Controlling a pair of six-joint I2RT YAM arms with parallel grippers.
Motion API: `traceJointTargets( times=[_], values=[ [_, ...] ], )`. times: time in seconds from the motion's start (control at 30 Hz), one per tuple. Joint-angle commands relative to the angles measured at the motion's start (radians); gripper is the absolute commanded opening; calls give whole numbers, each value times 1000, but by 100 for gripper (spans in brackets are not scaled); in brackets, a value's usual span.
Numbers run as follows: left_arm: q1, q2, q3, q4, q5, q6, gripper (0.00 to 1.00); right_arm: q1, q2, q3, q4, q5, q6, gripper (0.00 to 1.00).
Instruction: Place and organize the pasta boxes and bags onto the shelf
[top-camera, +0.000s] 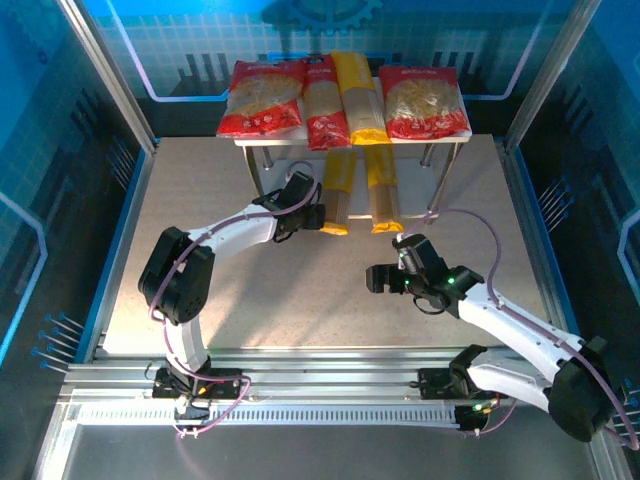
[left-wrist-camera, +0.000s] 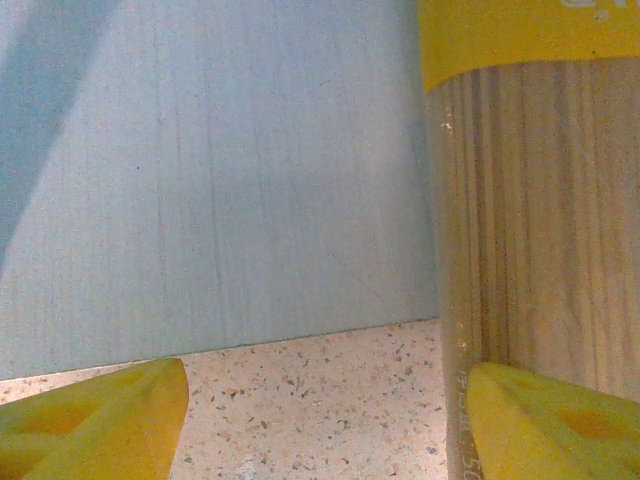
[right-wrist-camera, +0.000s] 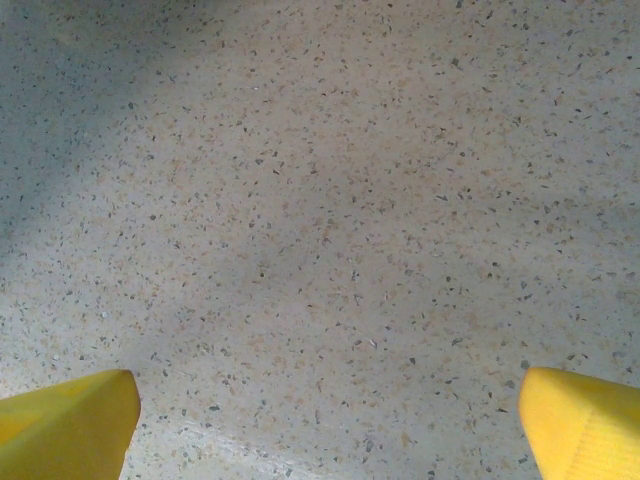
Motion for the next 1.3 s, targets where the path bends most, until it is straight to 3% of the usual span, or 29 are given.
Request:
traceJointTargets(
  times=[0.0, 0.53, 0.83, 1.17, 1.27],
  values=[
    [2, -20, -17, -47, 15, -13, 74, 17, -15, 11, -13, 17, 17, 98],
    [-3, -22, -18, -35, 156, -32, 73, 20, -31, 15, -17, 29, 15, 98],
    [7, -38, -18, -67, 98, -14, 77, 20, -41, 19, -23, 46, 5, 98],
    [35, -307, -170, -73, 48, 50, 98, -22, -92, 90, -45, 141, -49, 99],
    [52, -434, -245, -66, 49, 60, 99, -71, -154, 103, -52, 192, -62, 100]
  ],
)
